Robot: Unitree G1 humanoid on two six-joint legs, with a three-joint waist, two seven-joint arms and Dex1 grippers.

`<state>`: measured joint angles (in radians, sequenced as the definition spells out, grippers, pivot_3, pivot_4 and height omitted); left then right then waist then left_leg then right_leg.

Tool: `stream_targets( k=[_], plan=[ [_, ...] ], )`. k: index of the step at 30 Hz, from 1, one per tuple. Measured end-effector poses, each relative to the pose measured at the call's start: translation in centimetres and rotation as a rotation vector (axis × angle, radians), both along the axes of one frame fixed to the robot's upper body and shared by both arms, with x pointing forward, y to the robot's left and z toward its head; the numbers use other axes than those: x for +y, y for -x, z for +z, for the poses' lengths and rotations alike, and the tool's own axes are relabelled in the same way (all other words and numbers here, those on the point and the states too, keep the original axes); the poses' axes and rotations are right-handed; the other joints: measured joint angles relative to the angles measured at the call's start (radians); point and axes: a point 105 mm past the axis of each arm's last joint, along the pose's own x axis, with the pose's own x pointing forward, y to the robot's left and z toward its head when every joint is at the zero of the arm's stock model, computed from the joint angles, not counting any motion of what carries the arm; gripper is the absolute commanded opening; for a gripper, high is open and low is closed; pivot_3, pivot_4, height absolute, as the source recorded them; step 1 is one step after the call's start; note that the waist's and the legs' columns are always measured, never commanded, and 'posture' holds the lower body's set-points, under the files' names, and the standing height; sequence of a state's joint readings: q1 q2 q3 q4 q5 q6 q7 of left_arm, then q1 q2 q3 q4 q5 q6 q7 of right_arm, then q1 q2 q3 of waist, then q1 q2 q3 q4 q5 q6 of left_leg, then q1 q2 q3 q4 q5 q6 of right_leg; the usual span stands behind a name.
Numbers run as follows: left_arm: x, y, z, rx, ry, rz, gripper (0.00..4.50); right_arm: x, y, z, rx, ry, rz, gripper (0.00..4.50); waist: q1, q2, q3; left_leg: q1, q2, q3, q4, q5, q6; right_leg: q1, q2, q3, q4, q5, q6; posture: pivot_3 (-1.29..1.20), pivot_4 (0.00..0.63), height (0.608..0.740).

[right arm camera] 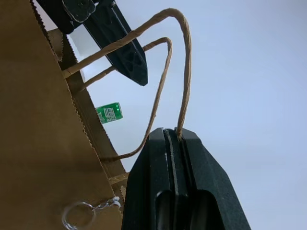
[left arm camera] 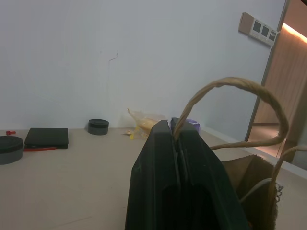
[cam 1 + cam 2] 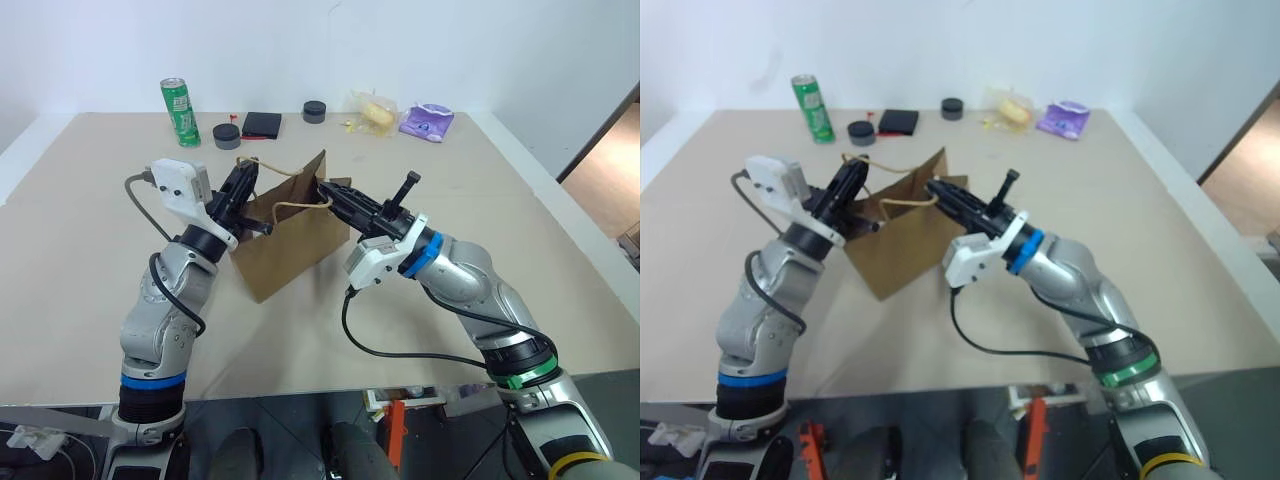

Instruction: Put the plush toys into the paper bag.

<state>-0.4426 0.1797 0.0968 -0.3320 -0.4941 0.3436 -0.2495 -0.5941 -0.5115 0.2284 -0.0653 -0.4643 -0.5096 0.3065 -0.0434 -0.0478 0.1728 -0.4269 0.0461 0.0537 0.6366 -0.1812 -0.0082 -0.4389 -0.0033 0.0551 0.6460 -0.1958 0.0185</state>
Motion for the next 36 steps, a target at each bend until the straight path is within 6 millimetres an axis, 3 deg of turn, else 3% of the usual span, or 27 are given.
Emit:
stream_targets(
  k=[1, 3, 4, 5, 7, 10, 11, 14, 15, 16, 17, 19, 20, 25, 28, 29, 32, 36],
  plan=[
    [-0.1, 0.0, -0.1, 0.011, 0.002, -0.009, 0.0, -0.1, -0.2, -0.3, 0.04, -0.004, -0.003, 0.05, 0.0, 0.0, 0.0, 0.0, 0.0, 0.0, 0.0, 0.0, 0.0, 0.0, 0.0, 0.0, 0.0, 0.0, 0.0, 0.0, 0.15, 0.74],
    [-0.2, 0.0, -0.2, 0.017, 0.005, -0.016, 0.0, -0.2, -0.3, -0.8, 0.077, -0.003, -0.009, 0.72, 0.0, 0.0, 0.0, 0.0, 0.0, 0.0, 0.0, 0.0, 0.0, 0.0, 0.0, 0.0, 0.0, 0.0, 0.0, 0.0, 0.15, 0.74],
    [-0.2, 0.0, -0.2, 0.018, 0.006, -0.017, 0.0, -0.2, -0.3, -0.9, 0.083, -0.004, -0.011, 0.72, 0.0, 0.0, 0.0, 0.0, 0.0, 0.0, 0.0, 0.0, 0.0, 0.0, 0.0, 0.0, 0.0, 0.0, 0.0, 0.0, 0.15, 0.74],
    [-0.3, -0.1, -0.4, 0.034, 0.01, -0.033, 0.27, -0.4, -0.4, -1.1, 0.117, -0.009, -0.012, 1.23, 0.0, 0.0, 0.0, 0.0, 0.0, 0.0, 0.0, 0.0, 0.0, 0.0, 0.0, 0.0, 0.0, 0.0, 0.0, 0.0, 0.15, 0.74],
    [-0.5, -0.1, -0.7, 0.064, 0.021, -0.062, 0.71, -0.6, -0.6, -1.1, 0.16, -0.023, -0.01, 1.79, 0.0, 0.0, 0.0, 0.0, 0.0, 0.0, 0.0, 0.0, 0.0, 0.0, 0.0, 0.0, 0.0, 0.0, 0.0, 0.0, 0.15, 0.74],
    [0.1, -0.6, -0.8, 0.137, 0.074, -0.107, 2.04, -1.6, -0.9, 0.7, 0.192, -0.087, -0.02, 3.12, 0.0, 0.0, 0.0, 0.0, 0.0, 0.0, 0.0, 0.0, 0.0, 0.0, 0.001, -0.001, 0.001, 0.001, 0.001, 0.0, 0.15, 0.74],
    [0.6, -1.0, -0.1, 0.165, 0.115, -0.143, 2.58, -2.3, -0.9, 2.3, 0.225, -0.159, -0.006, 3.76, 0.0, 0.0, 0.0, 0.0, 0.001, -0.001, 0.0, 0.0, 0.0, 0.0, 0.001, -0.001, 0.001, 0.001, 0.001, 0.0, 0.15, 0.74],
    [1.5, -0.7, 0.3, 0.207, 0.134, -0.202, 3.62, -3.0, -0.9, 3.0, 0.322, -0.258, 0.017, 4.5, -0.002, 0.0, 0.0, 0.0, 0.001, -0.001, -0.001, 0.0, 0.0, 0.0, 0.001, -0.001, 0.001, 0.002, 0.002, 0.0, 0.15, 0.74],
    [1.8, -0.6, 0.3, 0.217, 0.132, -0.212, 3.78, -3.2, -1.0, 2.9, 0.352, -0.274, 0.02, 4.5, -0.002, 0.0, 0.0, 0.0, 0.001, -0.001, -0.001, 0.0, 0.0, 0.0, 0.001, -0.002, 0.001, 0.002, 0.002, 0.0, 0.15, 0.74],
    [2.3, -0.3, 0.2, 0.233, 0.122, -0.238, 4.33, -3.4, -1.0, 2.4, 0.426, -0.31, 0.028, 4.5, -0.001, 0.0, 0.0, 0.0, 0.001, -0.001, -0.002, 0.0, 0.0, 0.0, 0.001, -0.002, 0.001, 0.002, 0.002, 0.0, 0.15, 0.74],
    [2.8, 0.0, 0.0, 0.252, 0.1, -0.254, 4.47, -3.6, -1.0, 1.8, 0.492, -0.343, 0.036, 4.5, -0.002, -0.001, -0.001, 0.001, 0.002, -0.002, -0.002, 0.0, 0.0, 0.0, 0.001, -0.003, 0.001, 0.001, 0.001, 0.0, 0.15, 0.74],
    [4.8, 1.0, -0.7, 0.299, 0.035, -0.276, 4.47, -3.7, -1.1, -1.7, 0.772, -0.42, 0.041, 4.5, -0.003, -0.001, 0.0, 0.001, 0.003, -0.002, -0.003, -0.001, 0.0, -0.001, 0.002, -0.004, 0.002, -0.001, -0.001, 0.0, 0.15, 0.74],
    [5.0, 1.1, -0.6, 0.3, 0.03, -0.281, 4.47, -3.8, -1.2, -2.3, 0.816, -0.429, 0.037, 4.5, -0.003, -0.001, 0.0, 0.001, 0.003, -0.002, -0.003, -0.001, 0.0, -0.001, 0.002, -0.004, 0.002, -0.001, -0.001, 0.0, 0.15, 0.74],
    [6.4, 3.0, -2.0, 0.336, -0.147, -0.359, 4.5, -1.0, 0.5, -5.0, 1.128, -0.428, 0.116, 2.28, -0.003, 0.0, 0.0, 0.001, 0.003, -0.001, -0.003, -0.001, 0.0, -0.002, 0.001, -0.005, 0.003, -0.004, -0.007, 0.0, 0.15, 0.74],
    [6.4, 3.8, -3.2, 0.357, -0.225, -0.414, 4.5, 1.3, 1.7, -6.5, 1.266, -0.415, 0.181, 1.24, -0.003, 0.0, 0.0, 0.001, 0.003, -0.001, -0.003, -0.001, -0.001, -0.002, 0.001, -0.006, 0.003, -0.004, -0.008, 0.0, 0.15, 0.74],
    [6.1, 4.0, -3.8, 0.364, -0.259, -0.438, 4.5, 2.3, 1.9, -6.7, 1.295, -0.41, 0.203, 0.62, -0.003, 0.0, 0.0, 0.001, 0.003, -0.001, -0.002, -0.001, -0.001, -0.002, 0.0, -0.006, 0.003, -0.004, -0.008, 0.0, 0.15, 0.74],
    [6.0, 4.0, -4.5, 0.361, -0.297, -0.445, 4.5, 3.5, 1.6, -6.5, 1.3, -0.394, 0.218, 0.09, -0.003, 0.0, 0.0, 0.001, 0.003, -0.001, -0.002, -0.001, -0.001, -0.002, 0.0, -0.006, 0.003, -0.004, -0.008, 0.0, 0.15, 0.74],
    [6.3, 3.5, -6.4, 0.38, -0.37, -0.42, 4.5, 5.3, -0.8, -6.0, 1.3, -0.389, 0.182, 0.09, -0.004, -0.001, -0.001, 0.001, 0.003, 0.0, -0.002, -0.001, 0.0, -0.003, 0.0, -0.006, 0.003, -0.003, -0.009, 0.0, 0.15, 0.74]
  ],
)
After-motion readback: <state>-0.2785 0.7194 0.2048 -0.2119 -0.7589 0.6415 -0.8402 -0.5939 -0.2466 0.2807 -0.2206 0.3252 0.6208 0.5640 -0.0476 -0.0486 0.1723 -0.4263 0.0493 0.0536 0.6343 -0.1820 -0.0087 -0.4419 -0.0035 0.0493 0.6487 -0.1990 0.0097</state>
